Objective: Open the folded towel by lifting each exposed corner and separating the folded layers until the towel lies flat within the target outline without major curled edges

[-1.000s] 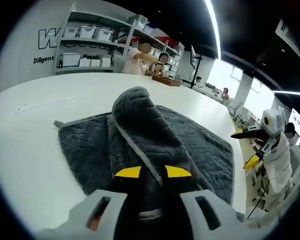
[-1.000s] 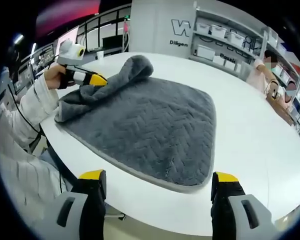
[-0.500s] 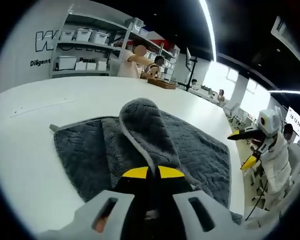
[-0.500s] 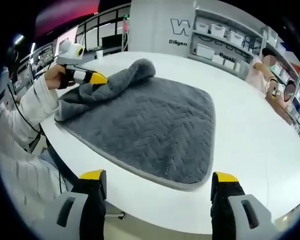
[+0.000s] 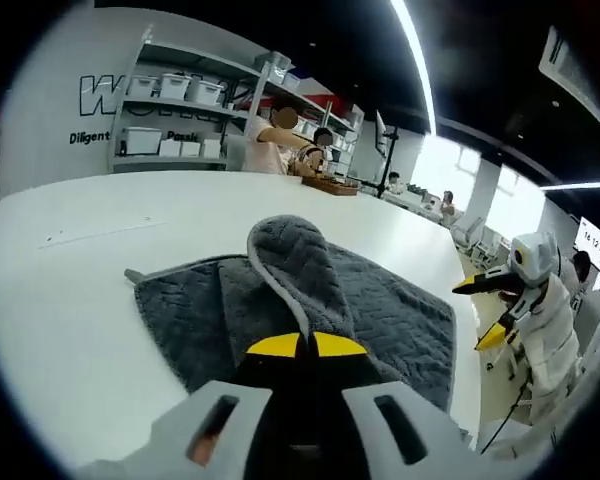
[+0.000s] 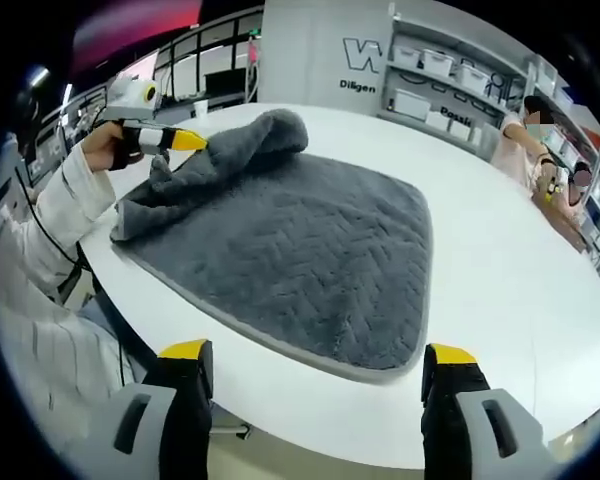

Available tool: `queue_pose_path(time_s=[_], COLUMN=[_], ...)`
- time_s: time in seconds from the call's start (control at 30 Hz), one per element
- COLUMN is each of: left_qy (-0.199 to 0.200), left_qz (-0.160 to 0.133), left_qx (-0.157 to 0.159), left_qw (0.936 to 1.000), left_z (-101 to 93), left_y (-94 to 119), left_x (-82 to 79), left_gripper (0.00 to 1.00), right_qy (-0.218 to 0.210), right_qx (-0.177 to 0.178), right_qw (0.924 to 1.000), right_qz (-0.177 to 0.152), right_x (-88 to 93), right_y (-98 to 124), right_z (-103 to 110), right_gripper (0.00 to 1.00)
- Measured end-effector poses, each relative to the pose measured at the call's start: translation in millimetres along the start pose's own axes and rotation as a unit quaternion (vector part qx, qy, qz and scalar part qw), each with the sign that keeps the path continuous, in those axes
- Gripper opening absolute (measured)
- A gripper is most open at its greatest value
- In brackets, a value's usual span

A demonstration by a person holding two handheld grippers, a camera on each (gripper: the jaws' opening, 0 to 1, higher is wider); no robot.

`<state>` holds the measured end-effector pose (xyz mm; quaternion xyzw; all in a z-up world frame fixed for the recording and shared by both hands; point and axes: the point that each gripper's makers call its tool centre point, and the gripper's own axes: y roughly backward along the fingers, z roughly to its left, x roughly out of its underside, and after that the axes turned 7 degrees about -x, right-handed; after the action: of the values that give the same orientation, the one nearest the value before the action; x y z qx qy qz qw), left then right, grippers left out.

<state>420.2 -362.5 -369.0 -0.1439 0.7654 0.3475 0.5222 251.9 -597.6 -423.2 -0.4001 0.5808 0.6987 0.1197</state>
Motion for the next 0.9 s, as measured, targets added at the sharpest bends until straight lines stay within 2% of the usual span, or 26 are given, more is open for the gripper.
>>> queue_pose_path(time_s=[0.2,0.5,0.6,0.7,0.83,0.9], left_qy=[-0.004,-0.013,-0.032,-0.04,-0.045,-0.056], left_qz=[-0.02,-0.024,-0.008,0.003,0.011,0.025], left_qx=[-0.022,-0.06,-0.1,-0.127,-0.146,-0.166], left_qw=[0.9996,0.9978,0.9944,0.9911,0.9883,0.9843], left_z=[14.3,40.4,61.8,75.5,86.1,95.6], left_y=[19,39,47,53,58,63], left_x=[-14.5,-19.3,-13.5,-7.8,-2.4,4.1], left_gripper=[0.02,0.02,0.02,0.02,0.02,0.02], right_qy=[0.004,0.01,0.012,0.013,0.014,0.015], right_qx=[-0.003,-0.004,-0.005,-0.006,-0.006,-0.007], right_qw=[1.0,0.9999,0.9999,0.9999,0.9999,0.9999], right_qz=[0.002,0.0,0.001,0.002,0.003,0.004], right_x=[-0.8,-6.4,-7.2,-7.7,-8.0,-8.3], right_y=[-1,-1,-2,-2,-3,-3], right_z=[2,3,4,5,6,6], right_gripper=[0.85,0.85,0.85,0.85,0.85,0.85])
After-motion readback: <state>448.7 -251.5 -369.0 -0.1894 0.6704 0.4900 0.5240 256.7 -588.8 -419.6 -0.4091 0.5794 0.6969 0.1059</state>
